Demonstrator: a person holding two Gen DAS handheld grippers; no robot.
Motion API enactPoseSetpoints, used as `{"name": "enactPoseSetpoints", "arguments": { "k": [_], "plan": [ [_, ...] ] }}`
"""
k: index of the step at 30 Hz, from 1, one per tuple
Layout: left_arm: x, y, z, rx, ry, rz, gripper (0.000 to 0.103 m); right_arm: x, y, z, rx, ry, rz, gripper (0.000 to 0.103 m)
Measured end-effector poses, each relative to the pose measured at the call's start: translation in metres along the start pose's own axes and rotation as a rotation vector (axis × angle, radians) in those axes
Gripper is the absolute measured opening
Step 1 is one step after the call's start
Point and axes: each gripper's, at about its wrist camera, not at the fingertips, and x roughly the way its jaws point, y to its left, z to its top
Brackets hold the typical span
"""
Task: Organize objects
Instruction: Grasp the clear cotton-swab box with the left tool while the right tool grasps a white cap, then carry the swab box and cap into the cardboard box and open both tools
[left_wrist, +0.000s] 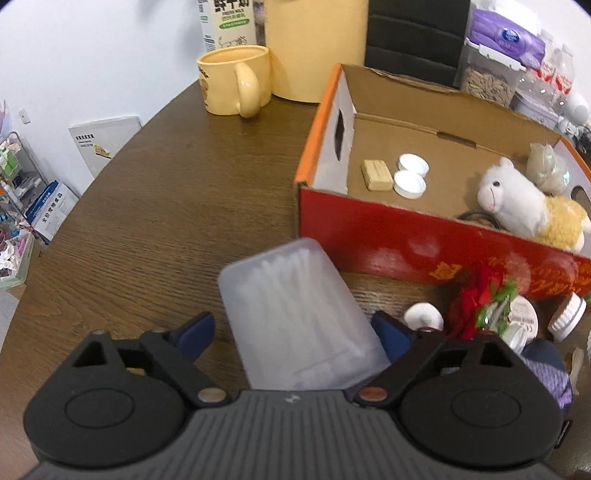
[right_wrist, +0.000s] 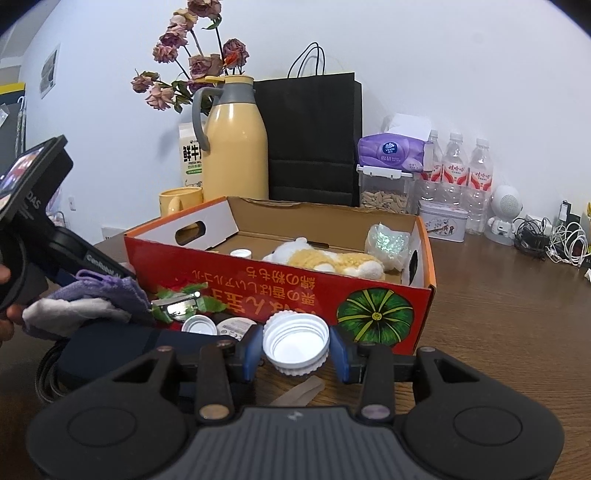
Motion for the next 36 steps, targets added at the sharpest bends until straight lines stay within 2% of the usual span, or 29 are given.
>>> {"name": "enactPoseSetpoints", "arguments": {
  "k": [1, 5, 22, 29, 36],
  "plan": [
    [0.000, -0.001, -0.001, 0.002, 0.001, -0.003, 0.082, 0.000, 0.000, 0.000, 0.000, -0.001, 0.000, 0.038],
    [-0.002, 0.000, -0.004, 0.012, -0.018, -0.016, 0.076, 0.000, 0.000, 0.000, 0.000, 0.000, -0.001, 0.038],
    [-0.020, 0.030, -0.014, -0.048, -0.075, -0.070, 0.067, 0.002, 0.001, -0.002, -0.007, 0.011, -0.015, 0.038],
    [-0.041, 0.042, -0.020, -0.040, -0.142, -0.099, 0.067, 0.001, 0.002, -0.003, -0.007, 0.005, -0.023, 0.038],
    [-0.081, 0.045, -0.016, -0.004, -0.283, -0.146, 0.066, -0.005, 0.005, 0.000, -0.011, -0.022, -0.027, 0.038]
  ]
}}
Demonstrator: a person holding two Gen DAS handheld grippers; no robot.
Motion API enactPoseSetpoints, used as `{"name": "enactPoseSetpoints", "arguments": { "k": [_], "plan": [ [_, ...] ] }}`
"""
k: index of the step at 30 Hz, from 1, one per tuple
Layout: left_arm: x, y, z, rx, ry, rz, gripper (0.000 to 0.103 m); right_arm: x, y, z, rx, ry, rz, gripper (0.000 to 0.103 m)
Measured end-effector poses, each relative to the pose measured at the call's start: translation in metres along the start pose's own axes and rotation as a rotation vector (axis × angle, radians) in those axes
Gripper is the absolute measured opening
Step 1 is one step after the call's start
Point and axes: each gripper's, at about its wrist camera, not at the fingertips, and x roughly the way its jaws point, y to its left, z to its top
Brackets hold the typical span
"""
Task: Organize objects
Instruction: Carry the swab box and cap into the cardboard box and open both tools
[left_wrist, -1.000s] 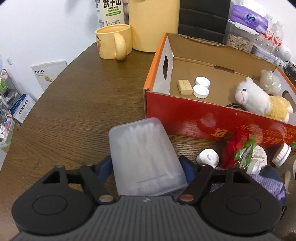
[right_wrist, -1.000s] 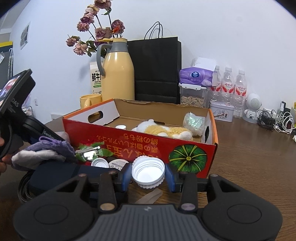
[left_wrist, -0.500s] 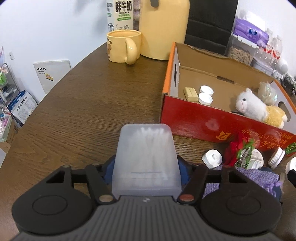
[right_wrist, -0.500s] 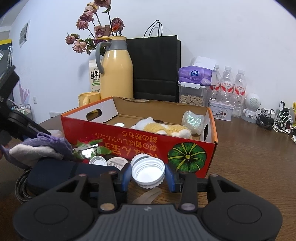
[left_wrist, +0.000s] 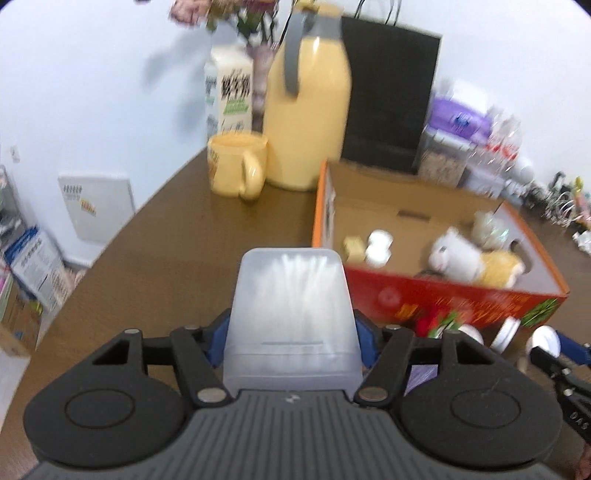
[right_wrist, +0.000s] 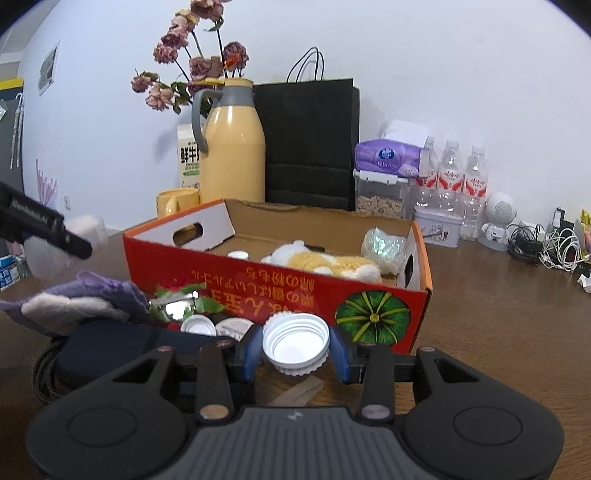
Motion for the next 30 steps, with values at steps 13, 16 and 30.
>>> {"name": "enactPoseSetpoints", "arguments": {
  "k": [13, 16, 30],
  "plan": [
    [0.012, -0.044, 0.047, 0.039, -0.140, -0.157, 0.067, 0.009, 0.009, 0.057, -0.031, -0.113, -0.011, 0.038],
    [0.029, -0.054, 0.056, 0.043, -0.136, -0.166, 0.067, 0.025, 0.008, 0.072, -0.045, -0.117, -0.018, 0.038],
    [0.093, -0.077, 0.062, 0.105, -0.144, -0.128, 0.067, 0.107, -0.017, 0.090, 0.071, -0.085, -0.066, 0.038]
  ]
}}
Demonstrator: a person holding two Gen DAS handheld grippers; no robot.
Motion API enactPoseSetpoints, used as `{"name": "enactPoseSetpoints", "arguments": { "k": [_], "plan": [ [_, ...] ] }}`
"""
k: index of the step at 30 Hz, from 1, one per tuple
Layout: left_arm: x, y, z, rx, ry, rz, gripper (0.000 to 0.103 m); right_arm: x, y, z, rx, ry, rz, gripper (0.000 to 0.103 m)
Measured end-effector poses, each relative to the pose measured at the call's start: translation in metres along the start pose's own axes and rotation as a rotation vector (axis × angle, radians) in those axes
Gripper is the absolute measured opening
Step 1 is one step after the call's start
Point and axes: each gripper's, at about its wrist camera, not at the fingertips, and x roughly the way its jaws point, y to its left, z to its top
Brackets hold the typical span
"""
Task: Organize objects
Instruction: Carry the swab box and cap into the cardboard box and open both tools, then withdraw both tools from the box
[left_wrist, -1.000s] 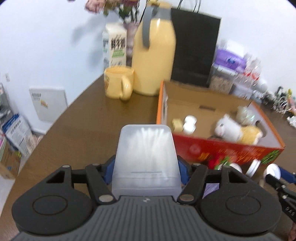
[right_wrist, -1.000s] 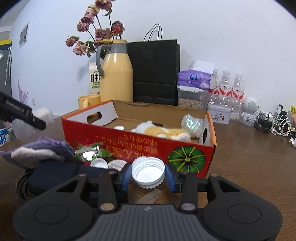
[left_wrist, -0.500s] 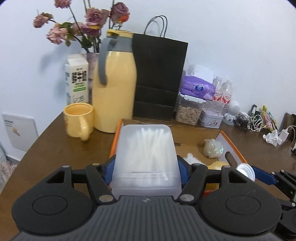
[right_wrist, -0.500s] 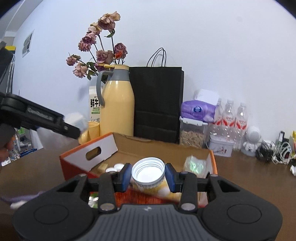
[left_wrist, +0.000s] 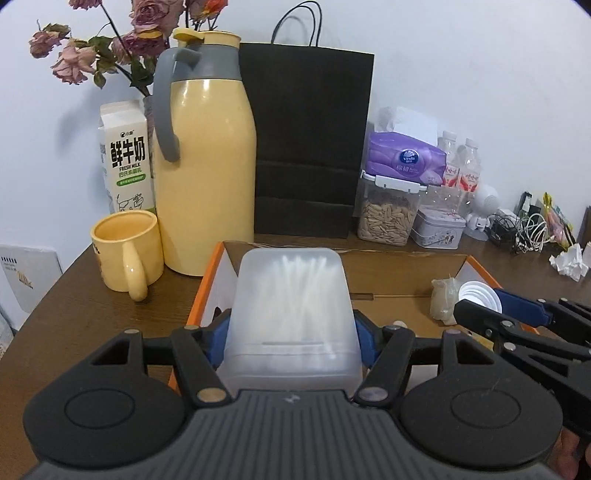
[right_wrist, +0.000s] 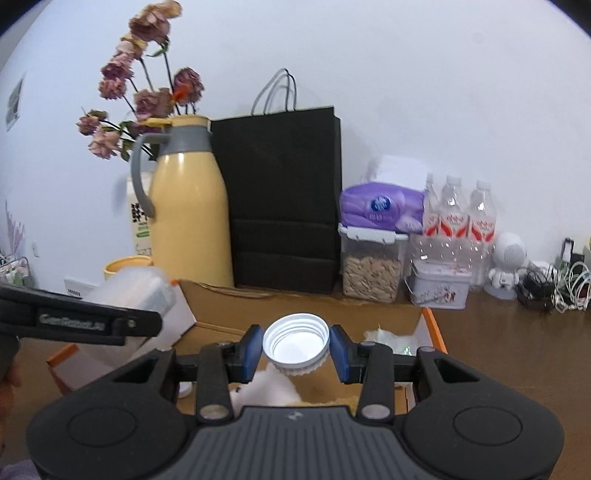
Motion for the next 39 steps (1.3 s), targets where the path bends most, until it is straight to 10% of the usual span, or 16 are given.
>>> {"name": "enactPoseSetpoints", "arguments": {
  "k": [10, 15, 39],
  "plan": [
    [0.005, -0.007, -0.007, 0.035, 0.005, 0.019, 0.067, 0.009, -0.004, -0.009, 0.003, 0.040, -0.005, 0.041],
    [-0.004, -0.008, -0.007, 0.040, -0.048, 0.044, 0.103, 0.001, -0.001, -0.009, -0.002, 0.023, -0.016, 0.102],
    [-0.077, 0.011, -0.016, -0.019, -0.163, -0.014, 0.103, -0.072, -0.012, -0.012, -0.004, -0.028, -0.019, 0.103]
  ]
}}
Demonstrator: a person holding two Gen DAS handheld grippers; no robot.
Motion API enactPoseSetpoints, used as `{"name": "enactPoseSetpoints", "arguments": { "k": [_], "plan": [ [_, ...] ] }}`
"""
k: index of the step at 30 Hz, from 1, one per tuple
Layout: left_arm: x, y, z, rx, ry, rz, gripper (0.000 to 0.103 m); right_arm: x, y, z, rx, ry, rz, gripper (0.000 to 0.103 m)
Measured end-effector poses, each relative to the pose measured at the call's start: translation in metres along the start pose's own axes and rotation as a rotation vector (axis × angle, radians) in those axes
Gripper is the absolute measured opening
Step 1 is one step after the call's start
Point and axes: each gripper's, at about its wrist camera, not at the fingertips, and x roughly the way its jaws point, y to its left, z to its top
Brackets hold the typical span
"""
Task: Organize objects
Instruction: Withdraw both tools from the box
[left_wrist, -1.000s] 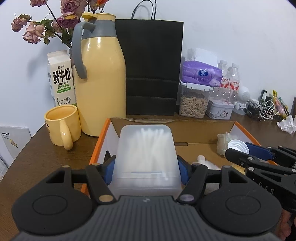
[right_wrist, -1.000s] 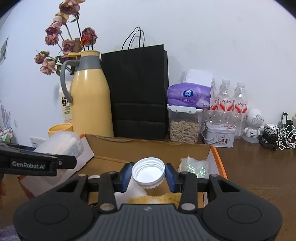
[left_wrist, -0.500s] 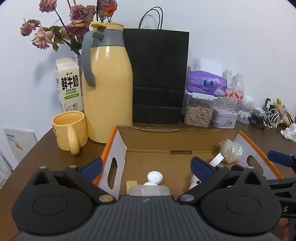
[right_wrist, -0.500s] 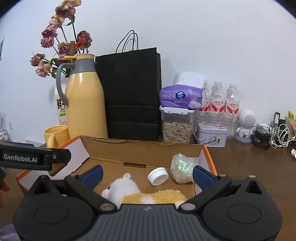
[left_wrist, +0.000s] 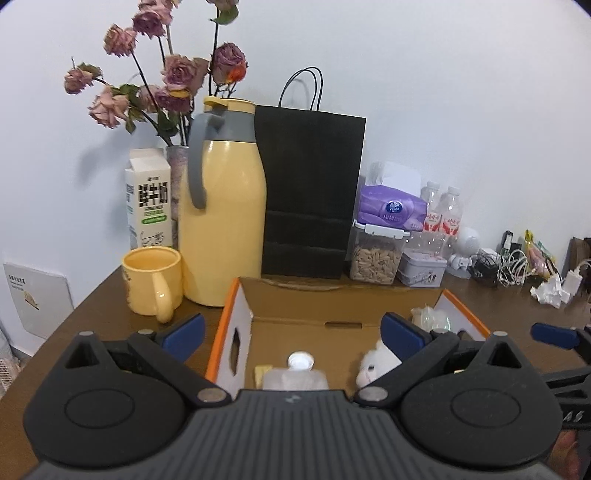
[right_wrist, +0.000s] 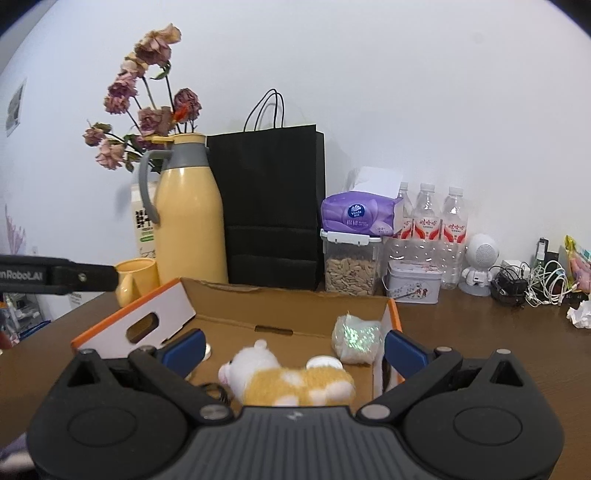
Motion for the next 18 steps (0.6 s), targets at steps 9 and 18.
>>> {"name": "enactPoseSetpoints", "arguments": {
  "k": [9, 18],
  "plan": [
    [-0.038, 0.026, -0.033, 0.012, 0.054, 0.041, 0.103, -0.034, -0.011, -0.047, -0.078, 0.168, 0.005, 0.103],
    [-0.060, 0.048, -0.058, -0.041, 0.112, 0.088, 0.103, -0.036, -0.007, -0.080, -0.088, 0.285, 0.039, 0.103]
  ]
}}
